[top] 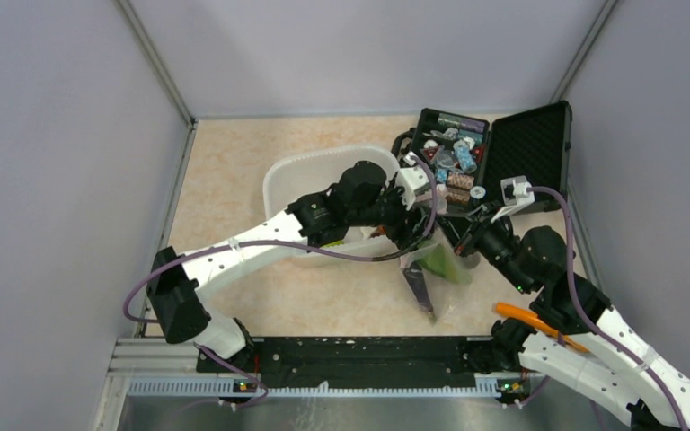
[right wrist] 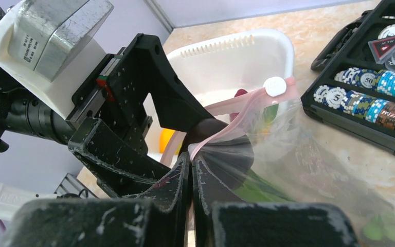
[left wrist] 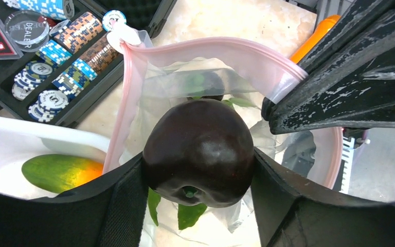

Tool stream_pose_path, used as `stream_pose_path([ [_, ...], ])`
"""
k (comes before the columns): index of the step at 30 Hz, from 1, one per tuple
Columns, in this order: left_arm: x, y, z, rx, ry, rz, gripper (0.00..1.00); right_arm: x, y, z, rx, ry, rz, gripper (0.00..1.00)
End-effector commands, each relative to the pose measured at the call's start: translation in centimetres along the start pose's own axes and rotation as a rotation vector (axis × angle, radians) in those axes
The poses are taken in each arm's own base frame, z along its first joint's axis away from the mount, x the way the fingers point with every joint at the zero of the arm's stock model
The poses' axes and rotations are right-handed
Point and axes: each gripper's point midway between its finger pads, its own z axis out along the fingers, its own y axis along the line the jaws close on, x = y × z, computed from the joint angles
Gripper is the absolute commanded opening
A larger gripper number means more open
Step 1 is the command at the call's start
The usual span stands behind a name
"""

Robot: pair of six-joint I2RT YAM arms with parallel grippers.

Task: Place the food in the zip-top bag and seal the zipper
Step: Place the fake fruit in the zipper food storage bag.

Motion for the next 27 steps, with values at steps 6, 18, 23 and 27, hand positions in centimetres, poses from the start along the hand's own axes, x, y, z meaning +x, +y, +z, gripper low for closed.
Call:
stream_pose_path([
  [6, -3.8, -0.3, -1.5, -0.022, -0.121, 0.025, 0.84, -1.8, 1.2, -0.4, -0.048, -0.059, 0.029, 0.0],
  [18, -7.3, 0.4, -8.0, -0.169, -0.381, 0.04, 0.87, -4.0, -0.2, -2.0, 0.007, -0.19, 0.089, 0.0],
  [23, -8.7, 1.7, -12.6, -0.296, -0.559, 0.009, 0.97, -6.1, -5.4, -5.7, 0.225, -0.374, 0.209, 0.0],
  [27, -7.2, 3.5, -11.4, -0.372, -0.468, -0.009, 0.99, -5.8, -7.1, -6.8, 0.356, -0.311, 0.172, 0.0],
])
